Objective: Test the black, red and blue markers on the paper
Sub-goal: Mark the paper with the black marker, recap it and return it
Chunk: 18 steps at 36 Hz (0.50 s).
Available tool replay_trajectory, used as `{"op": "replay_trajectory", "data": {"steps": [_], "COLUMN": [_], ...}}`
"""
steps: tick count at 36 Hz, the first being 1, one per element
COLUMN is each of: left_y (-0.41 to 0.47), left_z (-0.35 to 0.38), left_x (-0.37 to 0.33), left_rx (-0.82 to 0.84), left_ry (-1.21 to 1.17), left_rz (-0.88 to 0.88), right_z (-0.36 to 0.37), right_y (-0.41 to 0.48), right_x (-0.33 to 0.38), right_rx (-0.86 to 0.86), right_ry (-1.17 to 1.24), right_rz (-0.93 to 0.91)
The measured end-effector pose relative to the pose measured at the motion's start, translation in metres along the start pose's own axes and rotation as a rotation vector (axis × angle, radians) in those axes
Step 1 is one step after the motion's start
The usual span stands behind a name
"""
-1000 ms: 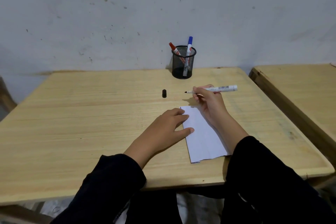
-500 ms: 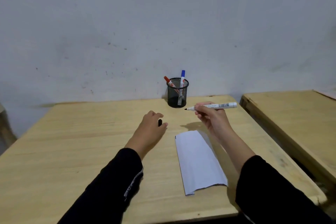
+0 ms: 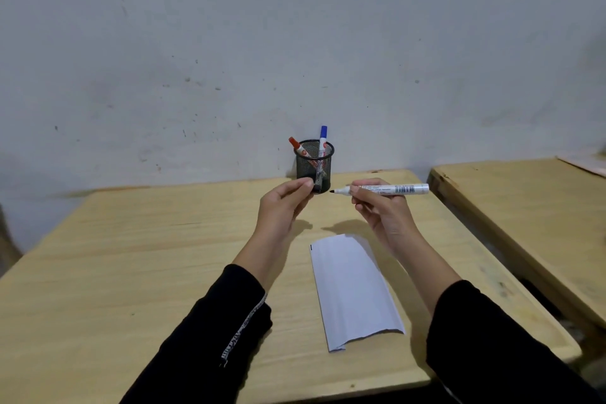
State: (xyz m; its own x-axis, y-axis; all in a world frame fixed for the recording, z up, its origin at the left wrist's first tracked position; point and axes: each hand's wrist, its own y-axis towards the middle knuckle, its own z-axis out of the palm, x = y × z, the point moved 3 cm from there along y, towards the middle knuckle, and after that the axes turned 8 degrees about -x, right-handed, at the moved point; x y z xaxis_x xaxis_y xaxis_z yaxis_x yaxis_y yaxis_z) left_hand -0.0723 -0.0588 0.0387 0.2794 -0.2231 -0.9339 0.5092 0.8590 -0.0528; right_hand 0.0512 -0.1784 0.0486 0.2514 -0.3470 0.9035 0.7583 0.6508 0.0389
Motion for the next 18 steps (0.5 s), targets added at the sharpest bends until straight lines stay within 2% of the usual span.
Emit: {"op": "replay_trajectory", "data": {"steps": [7,18], "left_y": [-0.009,-0.015], "left_z": [0.010,0.015], "left_x": [0.006,0.008], "left_rx": [-0.004,0.034], "left_ry": [-0.179,-0.191], "left_rz": [-0.125,-0.149], "right_z": [0.005,0.001], "right_y": [-0.002,-0.006], "right_x": [-0.002,-0.003], "right_rx": [0.029,0.098], "right_ry": [0.002,-0.044], "right_rz": [-0.019,-0.044]}}
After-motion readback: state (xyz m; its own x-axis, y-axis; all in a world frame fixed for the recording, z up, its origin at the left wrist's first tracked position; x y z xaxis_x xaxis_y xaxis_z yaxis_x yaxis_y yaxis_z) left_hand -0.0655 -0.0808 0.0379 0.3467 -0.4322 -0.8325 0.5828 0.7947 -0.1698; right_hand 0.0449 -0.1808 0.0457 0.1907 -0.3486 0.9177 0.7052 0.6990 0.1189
